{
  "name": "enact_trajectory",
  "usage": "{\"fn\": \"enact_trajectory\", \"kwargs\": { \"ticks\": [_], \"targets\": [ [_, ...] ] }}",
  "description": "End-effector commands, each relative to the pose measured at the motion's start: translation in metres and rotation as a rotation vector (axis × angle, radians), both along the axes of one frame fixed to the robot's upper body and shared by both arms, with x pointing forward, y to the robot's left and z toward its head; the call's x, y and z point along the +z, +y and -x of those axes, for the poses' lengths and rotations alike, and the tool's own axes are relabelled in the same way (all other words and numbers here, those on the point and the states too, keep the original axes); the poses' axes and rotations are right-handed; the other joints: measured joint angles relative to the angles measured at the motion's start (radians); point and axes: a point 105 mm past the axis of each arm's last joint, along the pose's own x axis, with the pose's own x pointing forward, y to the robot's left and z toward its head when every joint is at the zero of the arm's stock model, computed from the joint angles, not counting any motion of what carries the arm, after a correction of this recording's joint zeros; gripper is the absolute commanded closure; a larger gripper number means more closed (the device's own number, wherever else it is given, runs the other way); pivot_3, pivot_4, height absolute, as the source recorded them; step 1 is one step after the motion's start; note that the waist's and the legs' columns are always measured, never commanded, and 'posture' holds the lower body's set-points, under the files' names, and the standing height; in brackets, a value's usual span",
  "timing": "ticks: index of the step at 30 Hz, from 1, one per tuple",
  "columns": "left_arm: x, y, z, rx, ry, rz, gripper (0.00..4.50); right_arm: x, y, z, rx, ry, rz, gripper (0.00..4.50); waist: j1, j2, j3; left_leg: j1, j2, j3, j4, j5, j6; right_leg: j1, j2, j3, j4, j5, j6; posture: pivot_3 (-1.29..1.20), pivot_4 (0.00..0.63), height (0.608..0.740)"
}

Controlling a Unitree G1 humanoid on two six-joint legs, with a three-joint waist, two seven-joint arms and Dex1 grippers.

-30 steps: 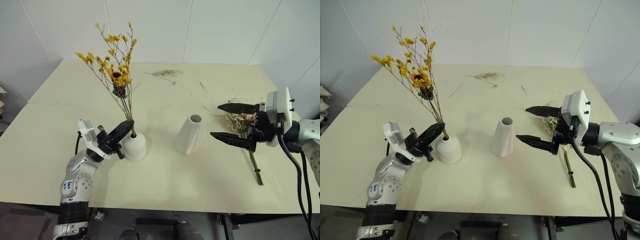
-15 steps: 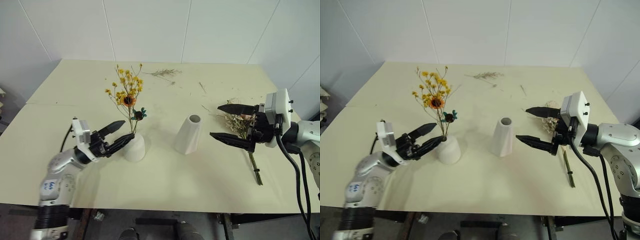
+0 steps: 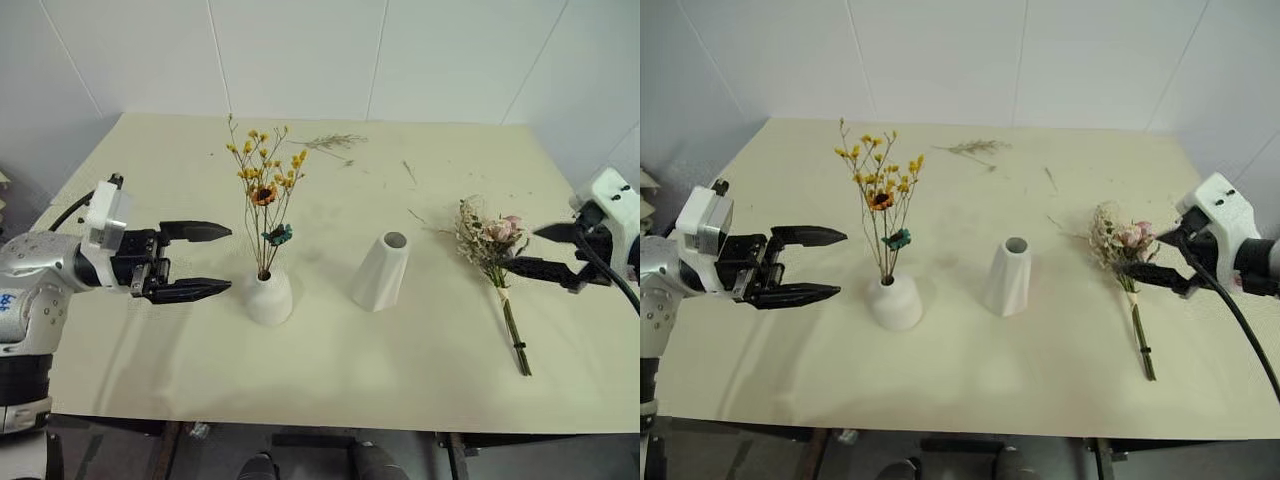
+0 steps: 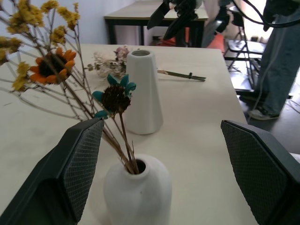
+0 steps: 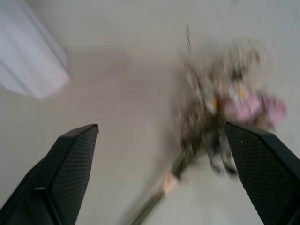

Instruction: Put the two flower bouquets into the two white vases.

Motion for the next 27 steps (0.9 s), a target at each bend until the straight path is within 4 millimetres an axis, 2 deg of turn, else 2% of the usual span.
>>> {"fn": "enact_trajectory", "kwargs": {
  "ticks": [1,7,12,16,20,27],
  "targets": [
    [0.011,-0.007,0.000,-0.053,-0.057,-0.002,0.23,-0.003,-0.017,0.000,-0.138,0.100,-0.002,0.00,-0.005,0.000,0.000,-0.001,0.000,0.001,0.000,0.000,0.000,-0.001,0.000,0.000,0.000,0.000,0.000,0.00,0.150,0.740],
    [0.007,-0.016,0.009,-0.098,-0.053,0.016,0.23,-0.013,-0.023,-0.001,-0.201,0.266,0.008,0.00,-0.010,0.003,0.002,-0.006,0.000,0.002,0.000,0.000,0.000,-0.008,0.000,0.001,0.004,0.000,0.000,0.00,0.150,0.740],
    [0.001,-0.015,0.024,-0.092,-0.005,0.015,0.23,-0.018,-0.028,-0.016,-0.226,0.325,0.004,0.00,-0.011,0.003,0.002,-0.008,0.000,0.003,0.000,0.000,0.000,-0.011,0.000,0.002,0.005,0.000,0.000,0.00,0.150,0.740],
    [0.003,-0.014,0.032,-0.080,0.007,0.006,0.23,-0.021,-0.024,-0.028,-0.230,0.380,-0.014,0.00,-0.017,0.003,0.002,-0.007,0.000,0.003,0.002,0.000,-0.001,-0.010,0.000,0.002,0.007,0.000,0.000,0.00,0.150,0.740],
    [0.001,-0.011,0.040,-0.063,0.023,0.011,0.23,-0.041,-0.010,-0.034,-0.235,0.499,-0.071,0.00,-0.024,0.003,0.002,-0.007,0.000,0.003,0.003,0.001,-0.001,-0.010,0.000,0.002,0.009,0.000,0.000,0.00,0.150,0.740],
    [0.001,-0.010,0.046,-0.032,0.025,0.021,0.23,-0.069,0.001,-0.040,-0.230,0.599,-0.066,0.00,-0.026,0.003,0.002,-0.007,0.000,0.002,0.004,0.001,-0.001,-0.012,0.000,0.002,0.011,0.000,0.000,0.00,0.150,0.740]
  ]
}}
